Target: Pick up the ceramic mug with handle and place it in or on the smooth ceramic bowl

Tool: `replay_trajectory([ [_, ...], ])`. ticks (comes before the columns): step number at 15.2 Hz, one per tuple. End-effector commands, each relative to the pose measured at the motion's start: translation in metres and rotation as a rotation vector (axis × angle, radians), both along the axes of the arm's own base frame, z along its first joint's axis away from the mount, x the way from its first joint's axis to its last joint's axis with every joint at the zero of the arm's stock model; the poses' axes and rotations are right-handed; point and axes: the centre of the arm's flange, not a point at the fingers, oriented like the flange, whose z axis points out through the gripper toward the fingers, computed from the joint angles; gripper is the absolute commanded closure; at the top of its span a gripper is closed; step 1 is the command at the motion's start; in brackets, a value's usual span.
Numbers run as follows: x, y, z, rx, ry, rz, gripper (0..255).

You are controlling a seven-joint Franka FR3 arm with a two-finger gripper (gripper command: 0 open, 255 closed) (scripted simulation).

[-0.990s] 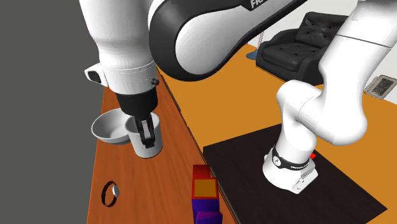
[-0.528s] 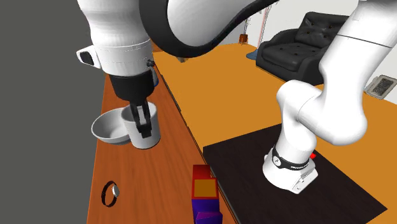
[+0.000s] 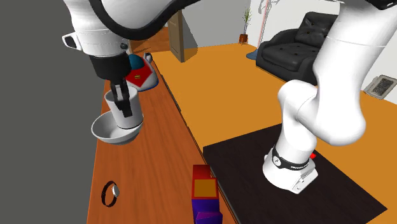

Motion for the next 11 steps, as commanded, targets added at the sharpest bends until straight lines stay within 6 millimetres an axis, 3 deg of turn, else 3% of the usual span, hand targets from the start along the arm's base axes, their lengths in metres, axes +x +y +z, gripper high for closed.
replay_trajectory([
  [1, 0.010, -0.025, 0.004, -0.001, 0.000, 0.001, 255],
  [9, 0.051, -0.121, 0.013, -0.001, 0.000, 0.001, 255],
  [10, 0.060, -0.142, 0.015, -0.001, 0.000, 0.001, 255],
  [11, 0.060, -0.142, 0.010, -0.001, 0.000, 0.001, 255],
])
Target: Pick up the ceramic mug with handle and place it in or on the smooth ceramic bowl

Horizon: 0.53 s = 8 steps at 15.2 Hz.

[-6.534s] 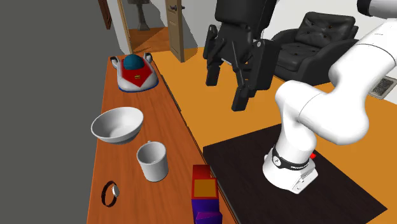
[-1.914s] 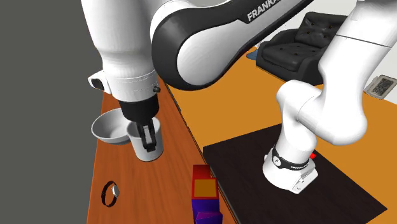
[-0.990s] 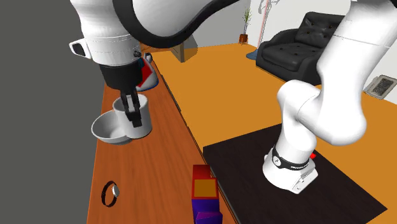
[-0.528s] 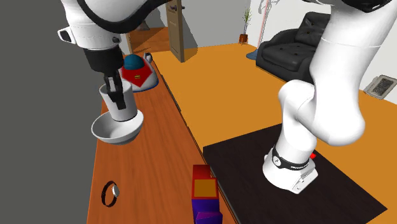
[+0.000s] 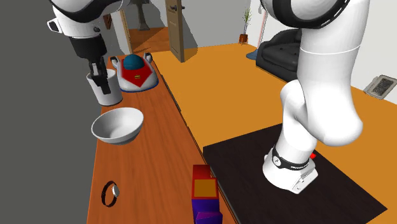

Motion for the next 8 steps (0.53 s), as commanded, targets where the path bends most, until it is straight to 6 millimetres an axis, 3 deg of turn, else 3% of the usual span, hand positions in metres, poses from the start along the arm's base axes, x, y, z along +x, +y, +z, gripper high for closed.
replay_trajectory([
  [1, 0.003, -0.009, -0.007, 0.000, -0.001, 0.002, 255],
  [8, 0.003, -0.009, -0.044, 0.000, -0.001, 0.002, 255],
])
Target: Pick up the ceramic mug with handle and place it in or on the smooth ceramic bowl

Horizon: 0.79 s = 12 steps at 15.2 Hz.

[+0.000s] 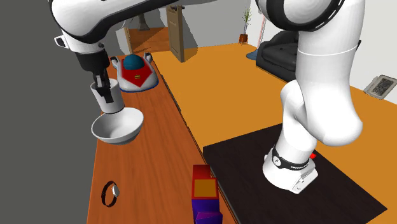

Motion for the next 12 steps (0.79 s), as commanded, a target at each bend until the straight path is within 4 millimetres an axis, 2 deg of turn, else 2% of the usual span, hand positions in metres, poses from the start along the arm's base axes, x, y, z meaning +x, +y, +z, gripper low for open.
replay_trajectory([
  [1, 0.000, -0.001, -0.010, 0.000, -0.001, 0.000, 255],
  [8, 0.000, -0.001, -0.047, 0.000, -0.001, 0.000, 255],
  [12, 0.000, -0.001, -0.050, 0.000, -0.001, 0.000, 255],
])
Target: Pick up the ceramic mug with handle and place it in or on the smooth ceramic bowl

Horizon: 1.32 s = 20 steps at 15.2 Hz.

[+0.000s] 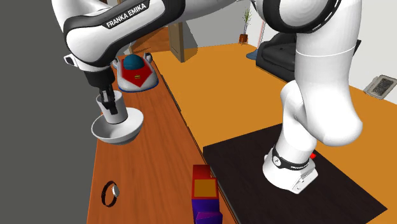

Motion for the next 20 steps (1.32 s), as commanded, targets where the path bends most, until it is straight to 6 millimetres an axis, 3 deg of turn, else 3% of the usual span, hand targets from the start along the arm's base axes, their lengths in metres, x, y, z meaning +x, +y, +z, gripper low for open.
replay_trajectory([
  [1, 0.000, 0.000, 0.000, 0.000, -0.001, 0.000, 255],
  [5, 0.000, 0.000, 0.000, 0.000, -0.001, 0.000, 255],
  [6, 0.000, 0.000, 0.000, 0.000, -0.001, 0.000, 0],
  [11, 0.000, 0.000, 0.000, 0.000, -0.001, 0.000, 0],
  [15, -0.001, 0.003, 0.050, 0.000, -0.001, 0.000, 0],
  [20, -0.001, 0.003, 0.050, 0.000, -0.001, 0.000, 0],
])
